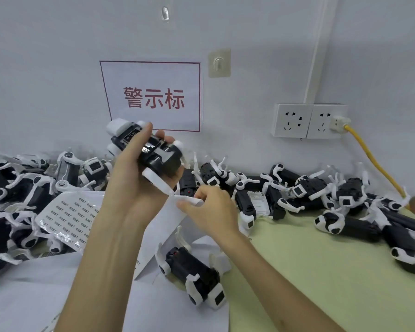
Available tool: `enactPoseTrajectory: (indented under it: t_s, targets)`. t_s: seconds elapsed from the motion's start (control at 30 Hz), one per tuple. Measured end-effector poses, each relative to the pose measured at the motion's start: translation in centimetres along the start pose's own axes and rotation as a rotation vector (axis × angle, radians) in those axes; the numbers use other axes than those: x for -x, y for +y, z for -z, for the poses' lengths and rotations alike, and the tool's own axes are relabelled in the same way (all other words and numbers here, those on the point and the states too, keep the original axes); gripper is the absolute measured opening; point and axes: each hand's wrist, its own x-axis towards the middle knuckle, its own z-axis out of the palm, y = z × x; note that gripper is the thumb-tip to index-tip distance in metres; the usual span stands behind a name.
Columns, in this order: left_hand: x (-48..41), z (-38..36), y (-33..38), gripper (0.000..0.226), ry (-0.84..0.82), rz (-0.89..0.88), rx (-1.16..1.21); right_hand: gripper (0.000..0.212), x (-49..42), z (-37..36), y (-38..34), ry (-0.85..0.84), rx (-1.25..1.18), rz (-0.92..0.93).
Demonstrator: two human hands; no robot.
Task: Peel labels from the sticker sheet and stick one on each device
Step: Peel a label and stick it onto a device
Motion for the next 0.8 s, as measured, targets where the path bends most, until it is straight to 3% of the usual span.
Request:
enactPoseTrajectory:
  t_s: [0.13, 0.27, 0.37, 0.47, 0.53, 0.6, 0.7, 0.8]
  targets:
    - [-0.1, 0.1, 0.4, 0.015, 0.056, -0.09, 0.005, 0.02, -0.1, 1.0, 0.1, -0.088, -0.22, 0.152]
    - [-0.1, 0.2, 0.6, 0.012, 0.217, -0.197, 0.024, 0.016, -0.3, 4.7, 1.1, 0.211, -0.351, 0.204]
    - [-0.1, 0.2, 0.4, 0.013, 0.263, -0.282, -0.114, 0.018, -0.3, 8.8, 2.6, 0.402, -0.418, 0.184]
    - [-0.2, 0.4, 0.2, 0.03, 0.276, -0.267, -0.272, 0.02, -0.1, 12.7, 3.8, 0.536, -0.495, 0.134]
    - [-0.4, 0.7, -0.2, 0.031, 0.222, -0.207, -0.337, 0.021, 0.1, 15.0, 4.4, 0.612, -0.551, 0.075]
    - [-0.5, 0.9, -0.8, 0.011, 0.163, -0.159, -0.362, 0.019, 0.4, 16.9, 4.8, 0.66, -0.607, 0.031]
    - [-0.6, 1.1, -1.8, 0.033, 0.04, -0.091, -0.485, 0.02, 0.9, 18.9, 5.3, 0.667, -0.67, -0.004]
    - [-0.4, 0.6, -2.6, 0.041, -0.094, 0.022, -0.548, 0.031, 1.6, 20.1, 5.5, 0.604, -0.662, -0.028]
